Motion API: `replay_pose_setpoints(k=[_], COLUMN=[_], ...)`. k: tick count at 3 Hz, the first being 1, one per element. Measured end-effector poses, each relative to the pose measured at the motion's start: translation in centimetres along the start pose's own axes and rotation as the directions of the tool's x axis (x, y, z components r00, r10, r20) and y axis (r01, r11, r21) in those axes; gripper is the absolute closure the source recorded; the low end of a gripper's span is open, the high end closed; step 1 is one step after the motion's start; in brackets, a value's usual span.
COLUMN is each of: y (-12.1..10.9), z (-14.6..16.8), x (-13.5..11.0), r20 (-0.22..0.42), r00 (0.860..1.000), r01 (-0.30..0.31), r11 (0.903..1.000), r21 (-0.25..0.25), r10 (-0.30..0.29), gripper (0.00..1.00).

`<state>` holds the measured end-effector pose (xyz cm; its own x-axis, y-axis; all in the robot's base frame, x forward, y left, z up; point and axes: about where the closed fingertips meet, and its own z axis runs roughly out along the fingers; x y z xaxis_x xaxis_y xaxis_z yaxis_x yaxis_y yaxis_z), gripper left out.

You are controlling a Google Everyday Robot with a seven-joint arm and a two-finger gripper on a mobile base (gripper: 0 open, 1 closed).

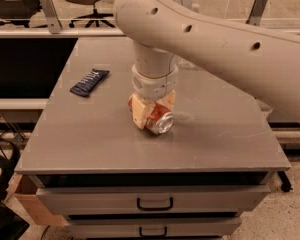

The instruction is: Place coke can upright

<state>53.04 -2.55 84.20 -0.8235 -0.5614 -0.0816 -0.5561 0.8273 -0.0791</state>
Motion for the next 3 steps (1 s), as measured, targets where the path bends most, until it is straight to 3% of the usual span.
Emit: replay_pose_setpoints(k=[1,2,3], y=[-1.3,-3.4,-5.8], z=[-2.1,-4.9,-6.4], x=[-0.1,-0.2,-0.4], r20=[0.056,0.163,0.289], r00=[0.998,0.987,0.956], r01=[0.013,0.008,0.019], r11=[0.9997,0.9954,0.9724], r21=[-0.02,-0.096,-0.233], r10=[-0.012,0.007,0.051], gripper=[1.0,1.0,1.0])
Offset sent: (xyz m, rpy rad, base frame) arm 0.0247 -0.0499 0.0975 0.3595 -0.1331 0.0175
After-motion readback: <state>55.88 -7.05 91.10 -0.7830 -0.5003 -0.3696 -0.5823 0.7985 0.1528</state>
